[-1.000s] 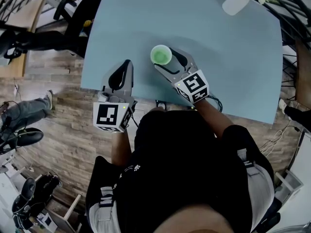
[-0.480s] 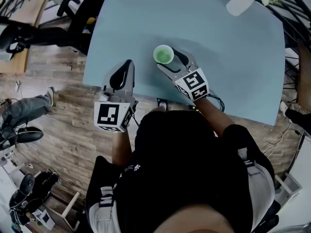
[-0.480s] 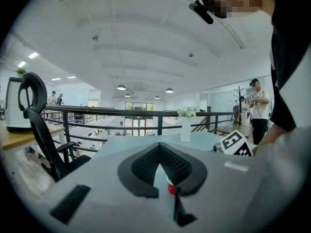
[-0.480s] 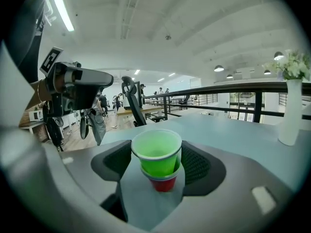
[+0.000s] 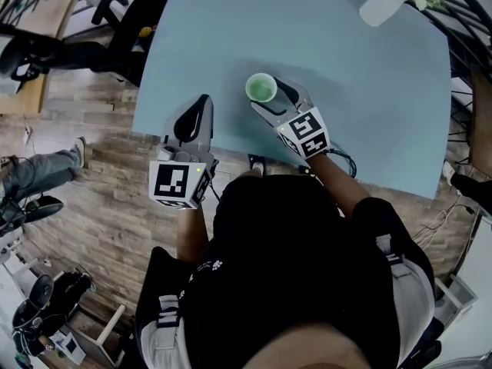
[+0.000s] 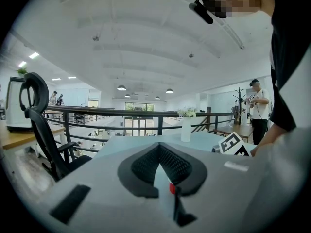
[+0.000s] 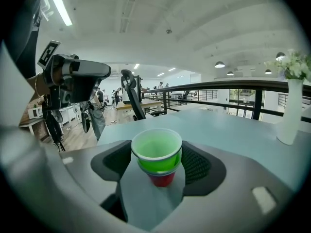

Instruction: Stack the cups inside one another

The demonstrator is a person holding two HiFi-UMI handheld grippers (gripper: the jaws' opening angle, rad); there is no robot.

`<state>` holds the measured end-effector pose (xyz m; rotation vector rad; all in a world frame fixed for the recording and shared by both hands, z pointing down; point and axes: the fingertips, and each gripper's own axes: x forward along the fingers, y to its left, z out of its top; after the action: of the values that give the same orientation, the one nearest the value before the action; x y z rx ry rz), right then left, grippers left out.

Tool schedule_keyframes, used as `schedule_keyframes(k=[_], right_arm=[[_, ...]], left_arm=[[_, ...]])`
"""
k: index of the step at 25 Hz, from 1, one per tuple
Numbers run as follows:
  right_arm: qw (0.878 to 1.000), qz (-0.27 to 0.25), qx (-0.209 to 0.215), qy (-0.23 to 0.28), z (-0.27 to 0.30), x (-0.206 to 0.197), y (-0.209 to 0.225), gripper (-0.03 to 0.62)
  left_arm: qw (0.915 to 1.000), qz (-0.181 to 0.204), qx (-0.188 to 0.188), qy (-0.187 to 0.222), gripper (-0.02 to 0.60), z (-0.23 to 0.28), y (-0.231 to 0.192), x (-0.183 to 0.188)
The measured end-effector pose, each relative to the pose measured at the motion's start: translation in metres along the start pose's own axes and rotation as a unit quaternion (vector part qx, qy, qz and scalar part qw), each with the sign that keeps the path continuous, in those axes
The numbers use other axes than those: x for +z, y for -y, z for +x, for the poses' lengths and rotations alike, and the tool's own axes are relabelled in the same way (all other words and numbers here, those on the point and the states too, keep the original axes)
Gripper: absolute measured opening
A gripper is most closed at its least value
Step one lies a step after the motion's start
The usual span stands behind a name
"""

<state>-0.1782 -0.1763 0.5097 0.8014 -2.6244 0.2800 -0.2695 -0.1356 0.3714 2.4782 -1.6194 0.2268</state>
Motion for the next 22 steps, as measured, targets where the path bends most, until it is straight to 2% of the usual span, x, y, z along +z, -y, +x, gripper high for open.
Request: schedule_keyframes(k=[10,13,22], right_arm=[[1.0,-0.001,0.002,-0.015,0.0,-0.005,-0.003,0.324],[1.0,0.002,0.002,-0.011,-0.001,-0.004,-0.003,0.337],[1.0,0.01,-0.003,0.019,-0.006,0.013,-0.002,0.327]], left_arm=[[1.0,-0.001,-0.005,0.003,-0.009,-0.002,0.002,0.002],[0.9999,0.003,-0.009,0.006,-0.009,-0.001,0.003,0.004],[0.9999,0.004,-0.014,0.005,-0.009,0.004,0.001,0.004]])
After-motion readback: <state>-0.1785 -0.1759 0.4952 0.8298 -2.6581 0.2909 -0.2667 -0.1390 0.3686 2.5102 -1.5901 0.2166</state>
